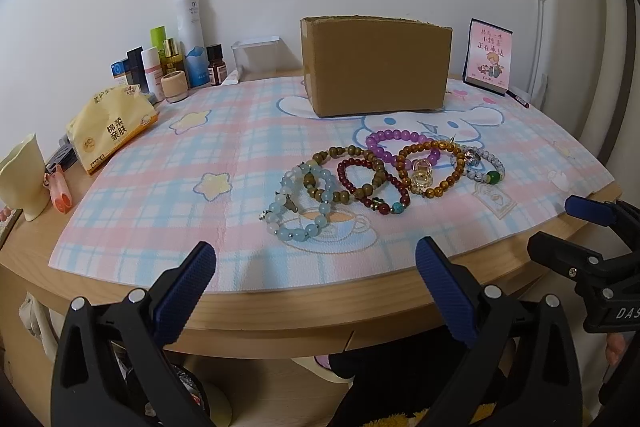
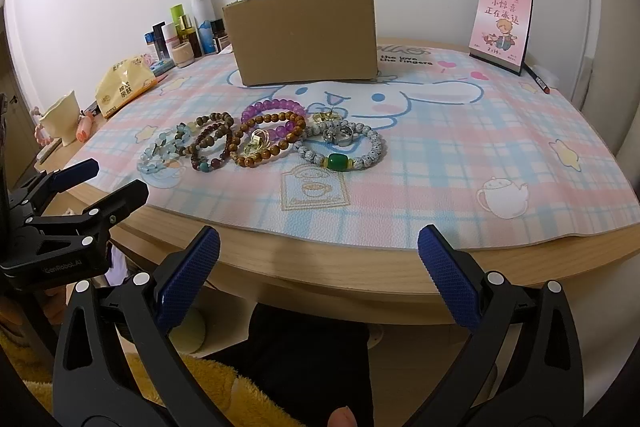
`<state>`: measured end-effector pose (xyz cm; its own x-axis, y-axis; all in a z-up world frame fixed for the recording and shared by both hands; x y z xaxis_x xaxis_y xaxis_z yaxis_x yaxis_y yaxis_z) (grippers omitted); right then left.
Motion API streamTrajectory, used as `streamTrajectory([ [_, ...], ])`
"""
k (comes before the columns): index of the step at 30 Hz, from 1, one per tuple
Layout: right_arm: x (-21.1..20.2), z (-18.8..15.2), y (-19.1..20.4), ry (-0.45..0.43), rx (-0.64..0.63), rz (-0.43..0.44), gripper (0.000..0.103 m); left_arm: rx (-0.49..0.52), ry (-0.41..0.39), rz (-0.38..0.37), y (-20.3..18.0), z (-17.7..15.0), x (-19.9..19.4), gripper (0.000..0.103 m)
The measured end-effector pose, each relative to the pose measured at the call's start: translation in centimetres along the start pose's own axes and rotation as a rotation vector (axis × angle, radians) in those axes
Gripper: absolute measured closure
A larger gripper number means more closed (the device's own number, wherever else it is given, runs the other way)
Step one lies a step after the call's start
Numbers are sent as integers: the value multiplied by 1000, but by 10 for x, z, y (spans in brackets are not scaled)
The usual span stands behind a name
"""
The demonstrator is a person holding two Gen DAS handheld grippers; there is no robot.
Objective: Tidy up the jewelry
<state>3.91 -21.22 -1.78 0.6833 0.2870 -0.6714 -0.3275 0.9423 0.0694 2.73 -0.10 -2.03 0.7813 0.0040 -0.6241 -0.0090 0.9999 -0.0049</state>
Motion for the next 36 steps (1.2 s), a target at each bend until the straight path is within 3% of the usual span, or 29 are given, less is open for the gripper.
streamTrajectory([
  [14,-1,1,-1,-6,3,0,8,4,0,-7,-2,1,1,4],
  [25,-10,15,-5,-84,20,65,8,-14,-35,-51,9,0,-1,5],
  [27,-10,18,-5,-90,17,78,9,-28,-39,-61,14,1,0,12],
  [31,-3,21,-5,-80,14,106,25,-54,-31,-92,22,5,3,23],
  [34,7,25,-3,-59,-19,127,40,-57,-14,-111,26,10,9,38],
  [36,14,26,-2,-47,-42,137,43,-68,3,-124,31,14,15,45],
])
Point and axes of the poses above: each gripper's, at about its wrist camera, not at the fingertips, and x roughly the way its jaws point, y to its left, z to its top, the point moved 3 cm from there along x, roughly the way its jaws point, and after that the axes turned 2 degrees about -x, right-handed, at the moved point
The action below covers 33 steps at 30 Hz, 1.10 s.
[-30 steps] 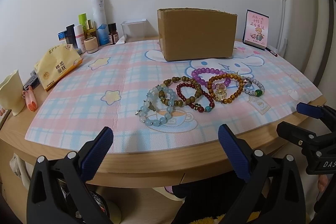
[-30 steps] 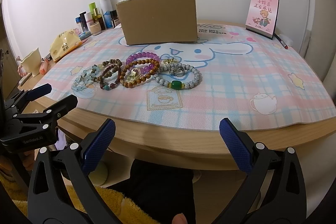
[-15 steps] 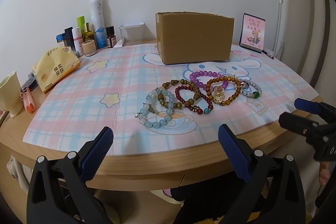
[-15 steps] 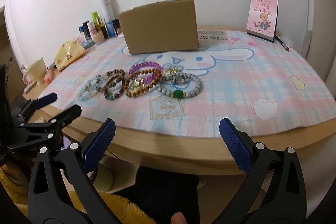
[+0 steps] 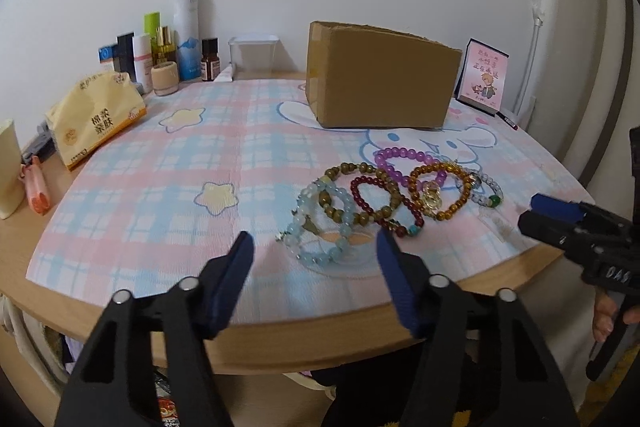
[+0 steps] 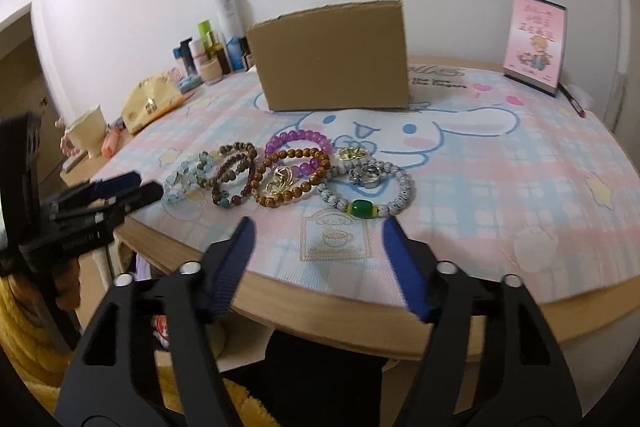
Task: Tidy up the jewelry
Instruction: 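Grasp aqua bracelet with left gripper while right gripper grasps grey-green bead bracelet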
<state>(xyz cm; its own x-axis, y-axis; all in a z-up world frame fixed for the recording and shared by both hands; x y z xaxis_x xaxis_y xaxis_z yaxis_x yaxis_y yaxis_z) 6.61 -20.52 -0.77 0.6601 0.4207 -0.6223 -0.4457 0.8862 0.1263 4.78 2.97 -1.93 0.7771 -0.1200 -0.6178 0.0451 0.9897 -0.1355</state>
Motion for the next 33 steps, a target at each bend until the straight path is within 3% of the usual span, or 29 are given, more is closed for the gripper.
streamTrajectory([
  [4,11,4,0,16,-28,-4,52,-17,30,-23,8,8,12,56],
  [9,22,13,0,20,-68,-13,53,-9,56,-31,12,13,24,66],
  [20,46,16,-8,77,-135,-48,62,21,79,-43,12,16,38,74],
  [23,46,14,-8,74,-142,-27,68,26,76,-29,11,17,41,78],
  [26,47,14,-6,81,-137,3,81,32,72,-10,11,18,43,83],
  [33,47,15,-7,82,-115,18,82,41,58,15,11,17,44,90],
])
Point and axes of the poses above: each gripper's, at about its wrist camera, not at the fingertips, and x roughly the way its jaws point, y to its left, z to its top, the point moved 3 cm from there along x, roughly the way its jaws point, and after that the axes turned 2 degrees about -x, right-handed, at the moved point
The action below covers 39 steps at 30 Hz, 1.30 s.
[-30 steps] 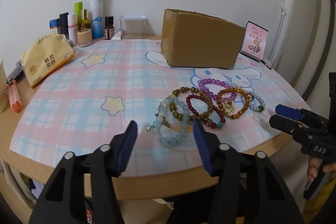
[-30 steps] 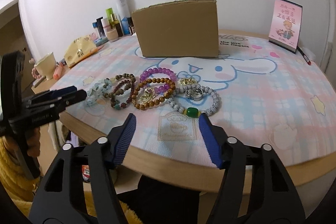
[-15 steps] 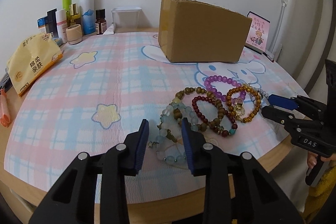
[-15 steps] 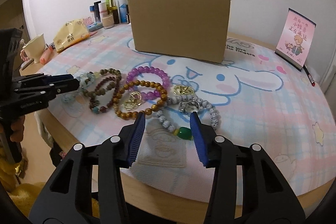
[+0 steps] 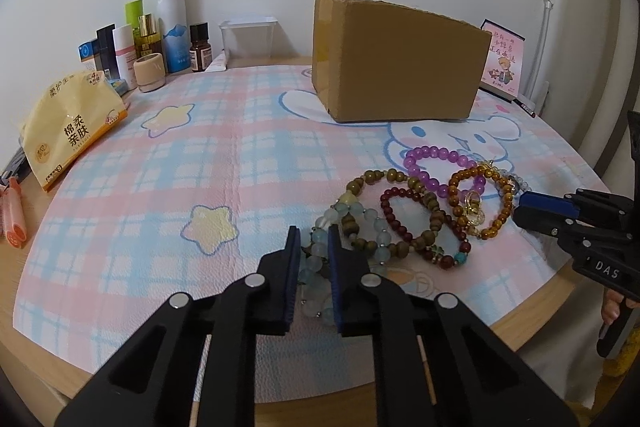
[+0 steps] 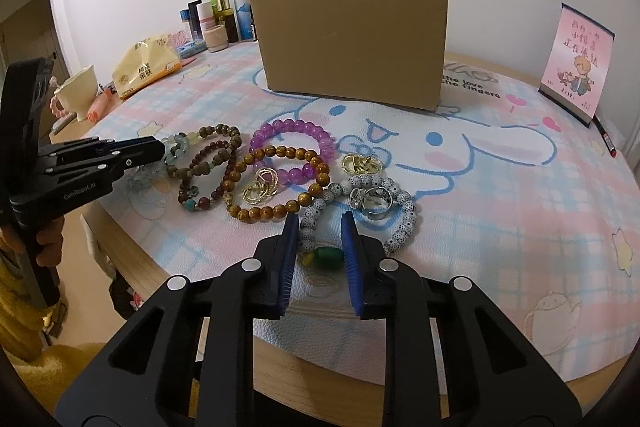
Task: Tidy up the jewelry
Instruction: 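Grasp aqua bracelet with left gripper while right gripper grasps grey-green bead bracelet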
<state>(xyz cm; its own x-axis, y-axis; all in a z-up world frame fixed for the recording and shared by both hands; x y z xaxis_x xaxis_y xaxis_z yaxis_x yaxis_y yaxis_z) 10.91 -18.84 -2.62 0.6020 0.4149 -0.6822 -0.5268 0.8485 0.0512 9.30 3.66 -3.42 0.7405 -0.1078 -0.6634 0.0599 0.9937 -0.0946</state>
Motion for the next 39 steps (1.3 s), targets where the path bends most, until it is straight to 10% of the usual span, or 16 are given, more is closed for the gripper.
streamTrajectory([
  [4,-5,1,-3,-10,17,22,101,-9,-1,-12,-1,2,-2,93],
  [14,-11,4,-5,-11,18,15,100,4,-21,-37,-8,8,-9,94],
  [21,-10,11,0,-12,1,-6,75,6,-33,-44,-8,9,-15,94],
  [39,-1,9,-1,28,16,-2,95,13,-59,-63,-10,13,-27,94],
])
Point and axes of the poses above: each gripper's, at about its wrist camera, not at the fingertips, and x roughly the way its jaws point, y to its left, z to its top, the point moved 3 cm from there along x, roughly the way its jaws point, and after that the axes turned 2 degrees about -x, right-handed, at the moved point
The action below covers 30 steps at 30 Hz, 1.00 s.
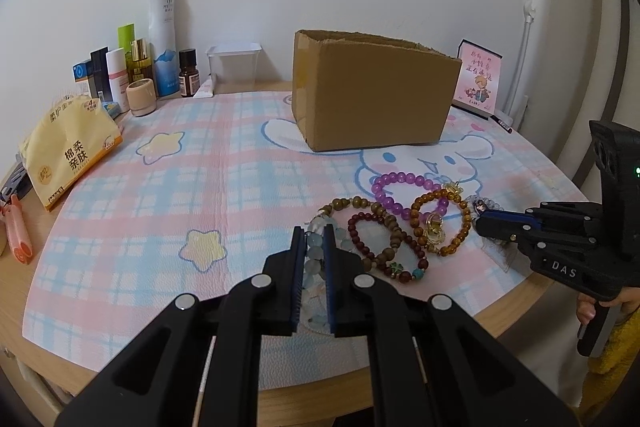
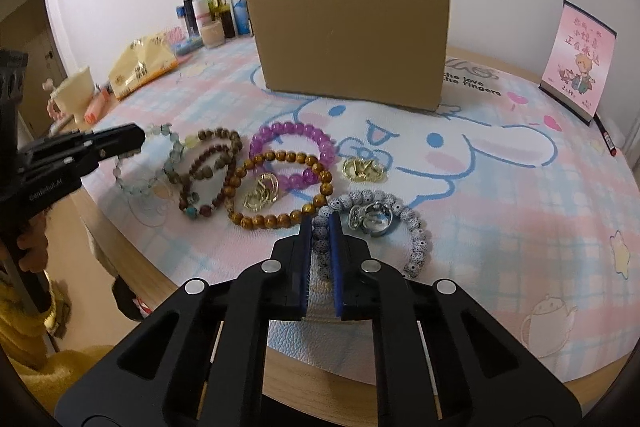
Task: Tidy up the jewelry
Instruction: 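Grasp aqua bracelet with left gripper while right gripper grasps grey-green bead bracelet, then lift both held bracelets and carry them over the cardboard box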
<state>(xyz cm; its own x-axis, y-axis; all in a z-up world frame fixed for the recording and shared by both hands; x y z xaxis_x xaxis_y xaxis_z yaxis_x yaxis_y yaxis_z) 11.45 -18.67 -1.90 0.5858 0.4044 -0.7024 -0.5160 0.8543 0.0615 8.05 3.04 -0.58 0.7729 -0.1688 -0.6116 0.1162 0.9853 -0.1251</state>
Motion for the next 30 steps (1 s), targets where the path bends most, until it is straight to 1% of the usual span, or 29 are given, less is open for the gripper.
streamTrajectory([
  [3,-9,6,-4,-28,27,14,95,3,-7,-7,-1,4,-3,94],
  [8,-23,16,-12,-67,41,-3,95,-1,-11,-17,-3,9,-4,94],
  [11,-30,21,-19,-89,57,-7,95,-5,-21,-42,-6,13,-7,94],
  [16,-45,31,-27,-125,73,-4,95,19,-56,-74,-16,24,-17,94],
  [20,-52,38,-31,-145,72,-6,95,40,-72,-73,-22,31,-19,94],
  [24,-55,38,-33,-148,80,1,95,36,-54,-74,-20,28,-14,94],
  [28,-55,36,-32,-150,83,3,95,28,-28,-51,-11,21,-8,94],
  [30,-55,35,-32,-147,81,8,95,25,-11,-64,-7,18,-5,94],
])
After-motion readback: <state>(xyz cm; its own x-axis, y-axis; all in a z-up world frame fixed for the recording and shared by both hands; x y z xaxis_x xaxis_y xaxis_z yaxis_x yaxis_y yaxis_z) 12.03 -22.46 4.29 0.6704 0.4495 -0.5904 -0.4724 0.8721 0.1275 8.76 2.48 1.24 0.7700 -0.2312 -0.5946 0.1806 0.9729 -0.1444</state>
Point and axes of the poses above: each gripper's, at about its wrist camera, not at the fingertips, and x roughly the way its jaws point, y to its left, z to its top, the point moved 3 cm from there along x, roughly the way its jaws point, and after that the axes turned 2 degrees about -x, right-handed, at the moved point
